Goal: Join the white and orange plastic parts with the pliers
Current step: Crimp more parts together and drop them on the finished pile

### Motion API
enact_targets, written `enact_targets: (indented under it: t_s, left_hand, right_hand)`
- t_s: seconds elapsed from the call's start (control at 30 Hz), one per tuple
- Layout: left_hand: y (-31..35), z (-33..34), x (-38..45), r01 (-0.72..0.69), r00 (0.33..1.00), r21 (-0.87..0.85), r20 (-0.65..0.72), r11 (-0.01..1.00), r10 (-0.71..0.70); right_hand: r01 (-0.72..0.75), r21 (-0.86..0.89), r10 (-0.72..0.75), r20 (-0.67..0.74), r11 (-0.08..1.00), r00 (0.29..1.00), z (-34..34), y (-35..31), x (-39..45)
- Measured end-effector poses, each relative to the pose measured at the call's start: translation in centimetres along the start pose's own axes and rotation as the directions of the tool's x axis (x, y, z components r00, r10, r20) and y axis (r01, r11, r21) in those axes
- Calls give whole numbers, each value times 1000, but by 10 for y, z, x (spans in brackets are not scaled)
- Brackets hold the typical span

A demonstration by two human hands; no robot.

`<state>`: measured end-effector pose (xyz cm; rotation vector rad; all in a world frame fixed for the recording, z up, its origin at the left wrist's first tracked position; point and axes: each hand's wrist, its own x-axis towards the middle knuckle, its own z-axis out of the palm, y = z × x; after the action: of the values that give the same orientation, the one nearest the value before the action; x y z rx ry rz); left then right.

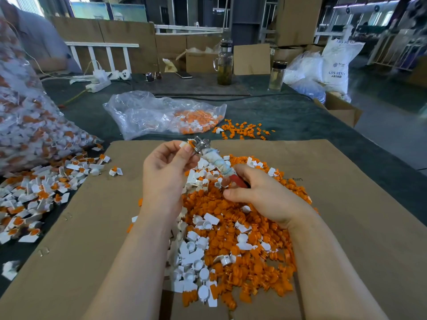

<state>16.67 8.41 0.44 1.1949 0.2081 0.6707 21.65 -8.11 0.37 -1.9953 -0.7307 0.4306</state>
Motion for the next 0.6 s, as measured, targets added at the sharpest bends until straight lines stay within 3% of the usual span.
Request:
enact_targets:
  t_s: [0.6]
  left_hand:
    - [-2,-3,3,82,995,-31,-62,996,-84]
  right_hand:
    - [34,-247,-48,-51,968,998,10,-3,6]
